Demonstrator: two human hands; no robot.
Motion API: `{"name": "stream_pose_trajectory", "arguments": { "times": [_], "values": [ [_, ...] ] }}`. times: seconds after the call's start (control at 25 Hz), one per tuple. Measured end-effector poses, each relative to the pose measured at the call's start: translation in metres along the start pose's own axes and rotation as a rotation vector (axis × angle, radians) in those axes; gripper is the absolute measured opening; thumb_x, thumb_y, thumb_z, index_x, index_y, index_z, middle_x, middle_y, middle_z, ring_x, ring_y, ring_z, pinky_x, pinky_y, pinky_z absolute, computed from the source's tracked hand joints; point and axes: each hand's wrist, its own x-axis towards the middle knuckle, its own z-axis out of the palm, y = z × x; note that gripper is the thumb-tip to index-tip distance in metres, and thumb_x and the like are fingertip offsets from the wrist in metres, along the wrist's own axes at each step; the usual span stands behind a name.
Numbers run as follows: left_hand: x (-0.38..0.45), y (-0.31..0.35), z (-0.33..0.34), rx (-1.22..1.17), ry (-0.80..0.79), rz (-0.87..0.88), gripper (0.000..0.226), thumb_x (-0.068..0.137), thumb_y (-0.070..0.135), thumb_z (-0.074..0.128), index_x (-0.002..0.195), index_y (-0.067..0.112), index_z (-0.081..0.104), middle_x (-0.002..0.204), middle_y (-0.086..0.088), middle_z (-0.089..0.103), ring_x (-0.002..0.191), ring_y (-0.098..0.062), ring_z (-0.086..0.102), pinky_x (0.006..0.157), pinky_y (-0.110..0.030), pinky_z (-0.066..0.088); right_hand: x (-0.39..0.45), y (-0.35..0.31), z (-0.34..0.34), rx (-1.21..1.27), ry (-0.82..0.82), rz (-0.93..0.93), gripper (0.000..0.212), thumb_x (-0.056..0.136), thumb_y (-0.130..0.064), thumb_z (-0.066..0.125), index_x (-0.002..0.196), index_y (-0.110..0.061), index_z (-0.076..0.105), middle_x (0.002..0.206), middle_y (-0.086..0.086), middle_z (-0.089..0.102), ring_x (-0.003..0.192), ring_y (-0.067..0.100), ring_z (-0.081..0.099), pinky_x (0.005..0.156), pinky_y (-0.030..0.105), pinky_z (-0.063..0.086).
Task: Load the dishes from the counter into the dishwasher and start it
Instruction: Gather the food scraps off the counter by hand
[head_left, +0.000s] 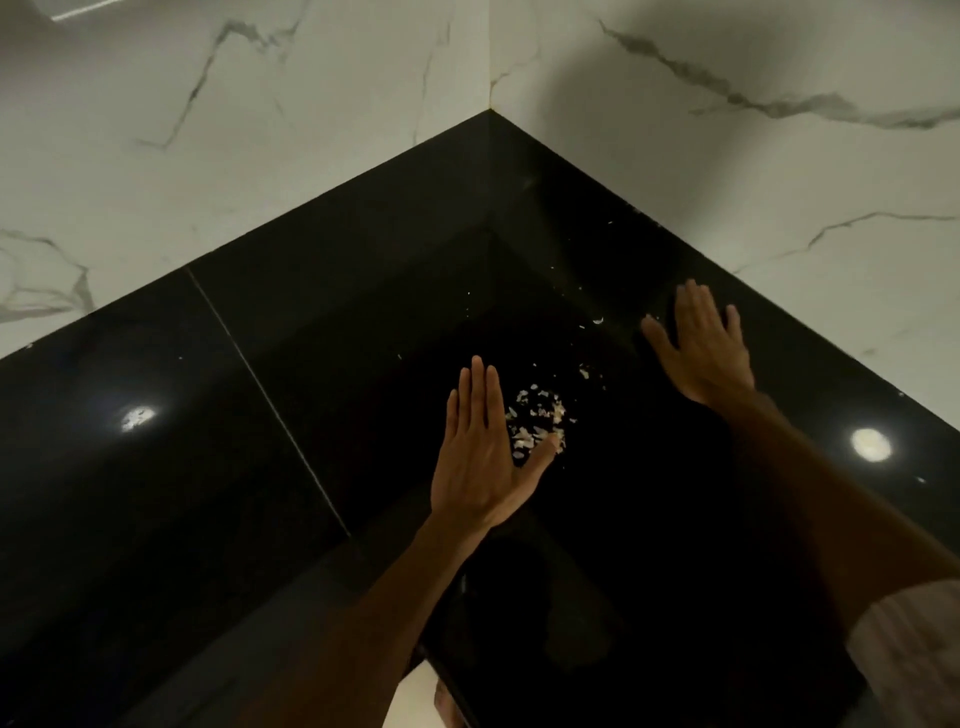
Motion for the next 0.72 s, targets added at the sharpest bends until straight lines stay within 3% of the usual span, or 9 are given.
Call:
{"name": "stream_pose_trajectory", "arguments": {
  "times": [0.12,0.2,0.32,0.4,0.48,0.52,0.6,0.64,0.72],
  "values": [
    [0.006,0.001,0.001,-0.03,0.007,0.021,0.101,0.087,0.081,0.018,0.152,0.012,-0.018,0.157,-0.003,-0.031,0.145,-0.013,-0.028,0.117,-0.029,-0.015,0.032,-0.054,-0.004,0.016,-0.1,-0.28,0.079,0.095,-0.065,0.001,0.155,-0.014,-0.004,0.163,0.005,-0.01,0.148,0.014,-0.013,0.122,0.042,-0.006],
    [0.006,0.001,0.001,-0.035,0.003,0.023,0.101,0.088,0.08,0.019,0.152,0.012,-0.018,0.158,-0.003,-0.031,0.145,-0.012,-0.028,0.118,-0.03,-0.013,0.008,-0.083,0.006,-0.012,-0.123,-0.509,0.074,0.096,-0.062,0.003,0.155,-0.016,-0.005,0.163,0.002,-0.01,0.148,0.012,-0.014,0.123,0.042,-0.002],
    [0.006,0.002,0.001,-0.022,-0.013,0.033,0.101,0.088,0.081,0.017,0.152,0.012,-0.018,0.158,-0.002,-0.03,0.145,-0.011,-0.028,0.12,-0.032,-0.01,-0.054,-0.092,0.012,0.092,-0.304,-0.783,0.064,0.099,-0.055,0.006,0.155,-0.024,-0.002,0.16,-0.011,-0.012,0.146,0.002,-0.018,0.12,0.025,-0.01],
    [0.005,0.002,0.0,-0.019,-0.016,0.036,0.1,0.088,0.081,0.017,0.153,0.013,-0.017,0.158,-0.001,-0.03,0.145,-0.011,-0.027,0.12,-0.032,-0.009,-0.045,-0.08,-0.002,0.432,-0.413,-0.704,0.06,0.098,-0.059,0.017,0.153,-0.036,0.016,0.159,-0.02,0.003,0.145,-0.004,-0.004,0.117,0.018,-0.005],
    [0.006,0.002,-0.002,-0.04,-0.014,0.036,0.1,0.088,0.081,0.019,0.153,0.014,-0.017,0.158,0.0,-0.03,0.145,-0.01,-0.027,0.121,-0.032,-0.009,0.007,-0.058,-0.015,0.692,-0.231,-0.491,0.058,0.094,-0.067,0.029,0.147,-0.042,0.03,0.158,-0.014,0.023,0.146,0.004,0.017,0.122,0.034,0.012],
    [0.006,0.002,-0.003,-0.05,-0.015,0.037,0.1,0.088,0.08,0.02,0.153,0.014,-0.017,0.158,0.001,-0.03,0.145,-0.009,-0.027,0.121,-0.032,-0.008,0.04,-0.047,-0.022,0.666,-0.088,-0.369,0.06,0.094,-0.066,0.032,0.148,-0.039,0.031,0.159,-0.008,0.026,0.147,0.011,0.021,0.122,0.042,0.017],
    [0.005,0.002,-0.004,-0.072,-0.012,0.039,0.1,0.088,0.08,0.021,0.153,0.014,-0.017,0.158,0.002,-0.03,0.145,-0.008,-0.027,0.121,-0.032,-0.008,0.101,-0.033,-0.026,0.414,0.022,-0.18,0.062,0.1,-0.057,0.028,0.153,-0.025,0.025,0.161,0.002,0.021,0.148,0.022,0.018,0.121,0.047,0.016],
    [0.004,0.003,-0.004,-0.089,-0.007,0.04,0.1,0.088,0.08,0.022,0.153,0.014,-0.017,0.158,0.002,-0.031,0.144,-0.007,-0.028,0.121,-0.031,-0.008,0.122,-0.038,-0.027,0.29,0.033,-0.161,0.062,0.103,-0.052,0.027,0.154,-0.018,0.022,0.162,0.005,0.019,0.149,0.024,0.016,0.121,0.045,0.014],
    [0.007,0.001,-0.004,-0.119,0.008,0.03,0.1,0.088,0.078,0.024,0.153,0.014,-0.018,0.157,0.002,-0.032,0.144,-0.007,-0.028,0.12,-0.03,-0.009,0.141,-0.072,-0.018,0.146,0.016,-0.304,0.059,0.105,-0.041,0.027,0.154,-0.008,0.022,0.162,0.009,0.017,0.149,0.025,0.016,0.12,0.039,0.011]
  ]
}}
